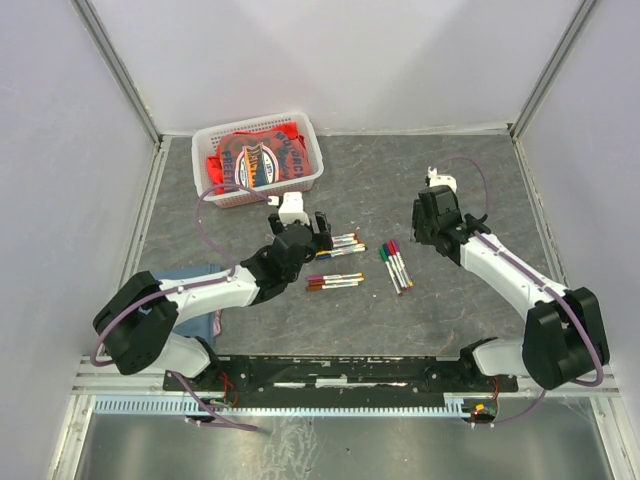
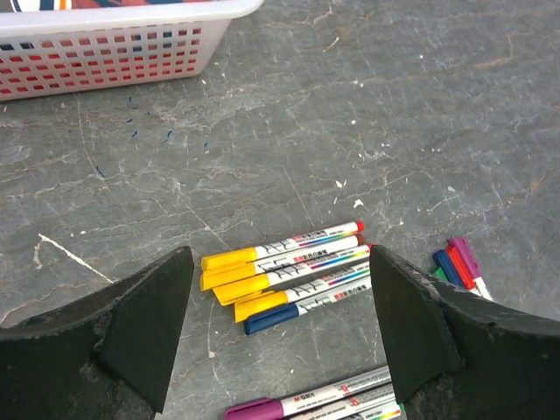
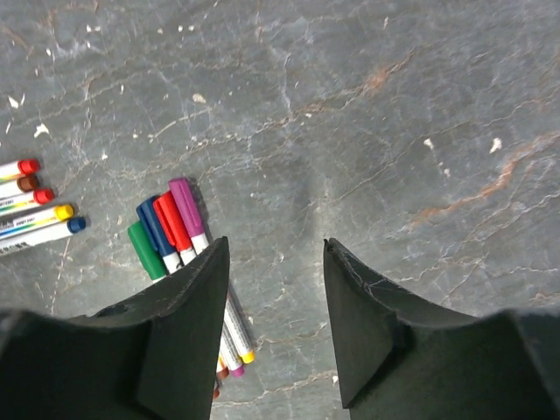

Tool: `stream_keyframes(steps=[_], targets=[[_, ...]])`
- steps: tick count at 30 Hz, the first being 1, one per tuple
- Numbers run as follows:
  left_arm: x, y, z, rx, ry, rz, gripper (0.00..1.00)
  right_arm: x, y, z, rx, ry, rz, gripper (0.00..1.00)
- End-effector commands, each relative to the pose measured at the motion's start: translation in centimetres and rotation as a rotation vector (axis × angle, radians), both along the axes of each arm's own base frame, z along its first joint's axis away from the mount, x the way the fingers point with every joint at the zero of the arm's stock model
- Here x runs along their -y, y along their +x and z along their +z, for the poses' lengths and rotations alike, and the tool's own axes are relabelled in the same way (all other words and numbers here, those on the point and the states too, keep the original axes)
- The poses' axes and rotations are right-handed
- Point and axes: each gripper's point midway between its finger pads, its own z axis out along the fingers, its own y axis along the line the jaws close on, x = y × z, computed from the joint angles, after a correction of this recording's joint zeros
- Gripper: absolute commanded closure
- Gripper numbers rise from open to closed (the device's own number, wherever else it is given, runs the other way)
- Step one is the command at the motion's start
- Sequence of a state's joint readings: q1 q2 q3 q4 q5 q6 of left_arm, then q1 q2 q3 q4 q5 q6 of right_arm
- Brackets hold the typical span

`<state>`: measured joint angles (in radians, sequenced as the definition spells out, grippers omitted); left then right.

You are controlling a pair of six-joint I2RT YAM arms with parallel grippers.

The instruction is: Open the pen caps

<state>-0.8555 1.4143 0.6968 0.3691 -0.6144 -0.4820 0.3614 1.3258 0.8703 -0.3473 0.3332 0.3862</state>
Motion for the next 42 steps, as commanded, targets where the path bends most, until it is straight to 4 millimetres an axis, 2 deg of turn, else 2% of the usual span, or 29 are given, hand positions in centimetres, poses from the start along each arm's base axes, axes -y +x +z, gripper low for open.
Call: stream_keyframes(steps=[1, 4, 7, 15, 20, 27, 42], targets=[[1.4, 0.2, 1.7, 0.007, -0.047, -0.031, 0.12, -1.2, -0.5, -0.2, -0.051, 0.012, 0.044, 0.47], [1.8, 0.2, 1.6, -0.005, -0.054, -0.040, 0.12, -1.9, -1.1, -1.1, -0.086, 0.030, 0.068, 0.49], [2.4, 0.1, 1.4, -0.018, -0.068, -0.064, 0.03, -2.7, -1.5, -2.2, -0.125, 0.046, 0.101, 0.52], [2.8, 0.0, 1.1, -0.038, -0.090, -0.068, 0.03, -4.2, -2.1, -4.6, -0.206, 0.059, 0.159, 0.54], [3.2, 0.0, 1.0, -0.050, -0.106, -0.072, 0.04, -4.8, -2.3, -5.2, -0.229, 0.063, 0.185, 0.55], [3.4, 0.0, 1.2, -0.054, -0.116, -0.076, 0.05, -4.9, -2.5, -6.2, -0.263, 0.045, 0.196, 0.60], [3.5, 0.2, 1.4, -0.056, -0.126, -0.077, 0.06, -5.2, -2.5, -7.5, -0.308, 0.030, 0.208, 0.62]])
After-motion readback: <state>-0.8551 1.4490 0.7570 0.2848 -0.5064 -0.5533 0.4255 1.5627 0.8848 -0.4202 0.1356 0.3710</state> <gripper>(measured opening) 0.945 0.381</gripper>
